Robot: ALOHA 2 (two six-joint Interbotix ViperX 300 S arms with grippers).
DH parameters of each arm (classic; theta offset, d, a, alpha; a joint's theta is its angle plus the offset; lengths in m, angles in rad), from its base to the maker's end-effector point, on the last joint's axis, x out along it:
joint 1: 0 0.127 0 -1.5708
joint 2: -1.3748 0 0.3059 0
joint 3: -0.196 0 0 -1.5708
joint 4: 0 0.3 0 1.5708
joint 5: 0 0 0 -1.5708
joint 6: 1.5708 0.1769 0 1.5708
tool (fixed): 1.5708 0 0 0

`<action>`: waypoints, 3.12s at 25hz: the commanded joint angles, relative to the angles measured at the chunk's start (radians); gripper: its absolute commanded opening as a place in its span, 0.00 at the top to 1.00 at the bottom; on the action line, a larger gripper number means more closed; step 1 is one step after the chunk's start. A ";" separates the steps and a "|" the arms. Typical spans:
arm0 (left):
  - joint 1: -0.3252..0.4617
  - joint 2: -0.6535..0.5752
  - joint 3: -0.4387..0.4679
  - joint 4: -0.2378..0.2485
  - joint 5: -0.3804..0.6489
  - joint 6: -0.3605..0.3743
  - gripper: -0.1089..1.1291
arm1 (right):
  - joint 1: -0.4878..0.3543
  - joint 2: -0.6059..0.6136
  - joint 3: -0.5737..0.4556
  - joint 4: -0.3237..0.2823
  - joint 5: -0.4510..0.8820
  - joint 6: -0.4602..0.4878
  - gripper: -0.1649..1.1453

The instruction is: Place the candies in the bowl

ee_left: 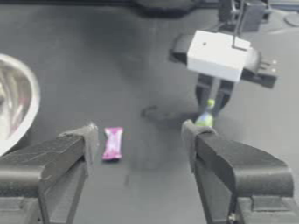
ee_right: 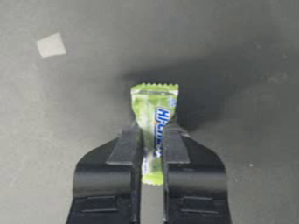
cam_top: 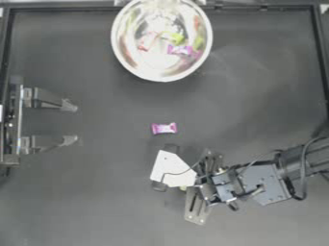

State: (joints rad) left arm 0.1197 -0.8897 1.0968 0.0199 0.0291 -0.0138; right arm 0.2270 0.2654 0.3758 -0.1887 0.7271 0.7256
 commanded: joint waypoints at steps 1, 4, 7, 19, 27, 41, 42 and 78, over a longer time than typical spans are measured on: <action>0.002 0.002 -0.009 -0.002 -0.008 0.000 0.16 | 0.008 -0.049 -0.026 -0.020 -0.006 0.000 0.61; 0.002 0.002 -0.008 -0.002 -0.009 -0.002 0.16 | 0.008 -0.110 -0.020 -0.066 -0.008 0.009 0.61; 0.002 0.002 -0.006 -0.003 -0.009 -0.002 0.16 | 0.003 -0.183 -0.002 -0.147 -0.008 0.023 0.61; 0.000 0.002 -0.006 -0.012 -0.009 0.000 0.16 | -0.183 -0.453 0.152 -0.499 -0.284 0.126 0.61; 0.000 0.002 -0.006 -0.014 -0.009 -0.002 0.16 | -0.442 -0.512 0.209 -0.637 -0.532 0.141 0.61; 0.000 0.003 0.006 -0.051 -0.009 0.000 0.16 | -0.790 -0.282 0.080 -0.746 -0.769 0.141 0.61; 0.000 0.003 0.005 -0.051 -0.009 0.000 0.16 | -0.796 -0.261 0.061 -0.755 -0.769 0.141 0.61; 0.000 0.003 0.003 -0.052 -0.009 0.000 0.16 | -0.778 -0.264 0.061 -0.813 -0.943 0.155 0.13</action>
State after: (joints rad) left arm 0.1197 -0.8912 1.1121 -0.0307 0.0276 -0.0138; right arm -0.5568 0.0767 0.4234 -1.0155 -0.1810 0.8790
